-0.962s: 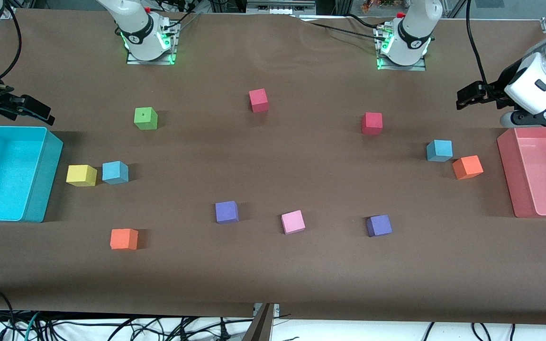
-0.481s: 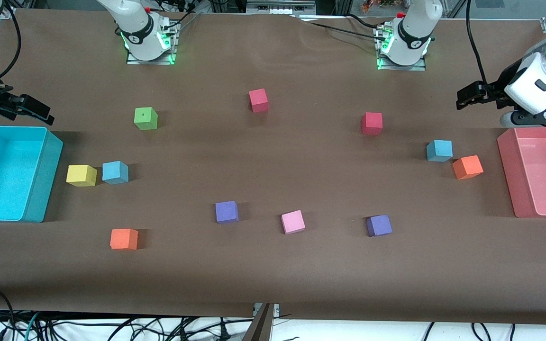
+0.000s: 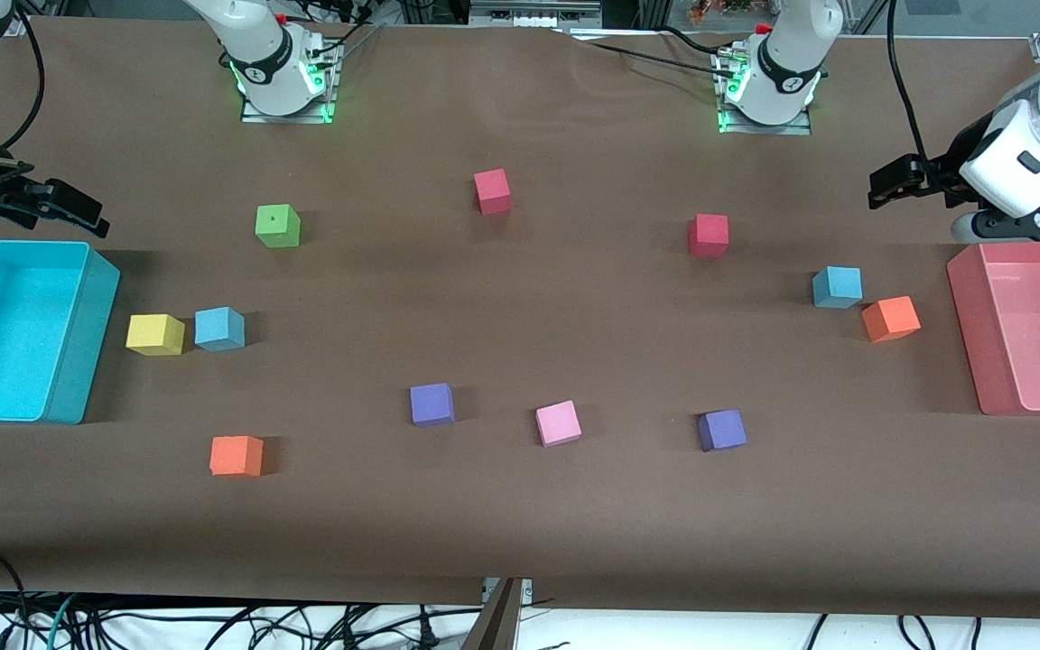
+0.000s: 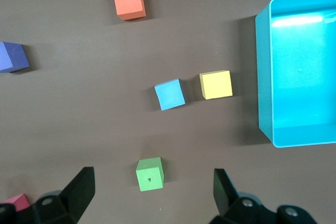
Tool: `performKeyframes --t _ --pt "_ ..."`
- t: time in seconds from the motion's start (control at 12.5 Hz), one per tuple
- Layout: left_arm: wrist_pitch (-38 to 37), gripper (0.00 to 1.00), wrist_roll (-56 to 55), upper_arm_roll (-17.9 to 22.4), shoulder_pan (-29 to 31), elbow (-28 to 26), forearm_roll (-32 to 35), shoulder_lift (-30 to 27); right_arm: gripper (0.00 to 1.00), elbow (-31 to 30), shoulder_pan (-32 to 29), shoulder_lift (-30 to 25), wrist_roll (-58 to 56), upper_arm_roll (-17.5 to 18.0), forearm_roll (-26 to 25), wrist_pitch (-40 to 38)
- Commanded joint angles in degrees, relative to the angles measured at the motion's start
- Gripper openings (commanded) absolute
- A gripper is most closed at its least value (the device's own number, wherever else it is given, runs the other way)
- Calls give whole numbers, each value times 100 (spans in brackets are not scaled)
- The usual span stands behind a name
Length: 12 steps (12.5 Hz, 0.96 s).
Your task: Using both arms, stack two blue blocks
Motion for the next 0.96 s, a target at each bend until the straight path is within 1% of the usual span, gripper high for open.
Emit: performKeyframes --t 0.0,0.24,0.48,0.72,0.8,0.88 --pt "-114 100 31 -31 40 162 -106 50 100 97 -81 57 -44 73 -39 -59" --pt "-106 100 31 -31 31 170 -62 59 100 45 -81 109 -605 64 -66 -59" --pt "-106 100 22 -40 22 161 -53 103 100 -156 -81 346 -659 20 -83 63" --pt "-88 100 -22 -49 -31 135 -53 155 100 -674 -90 548 -921 -77 -92 861" --pt "-97 100 -13 -49 -31 152 -44 147 100 -841 -81 697 -975 -77 -214 1238" --pt "-114 100 -13 -58 -31 153 -44 138 100 -1121 -81 777 -984 -77 -468 1755"
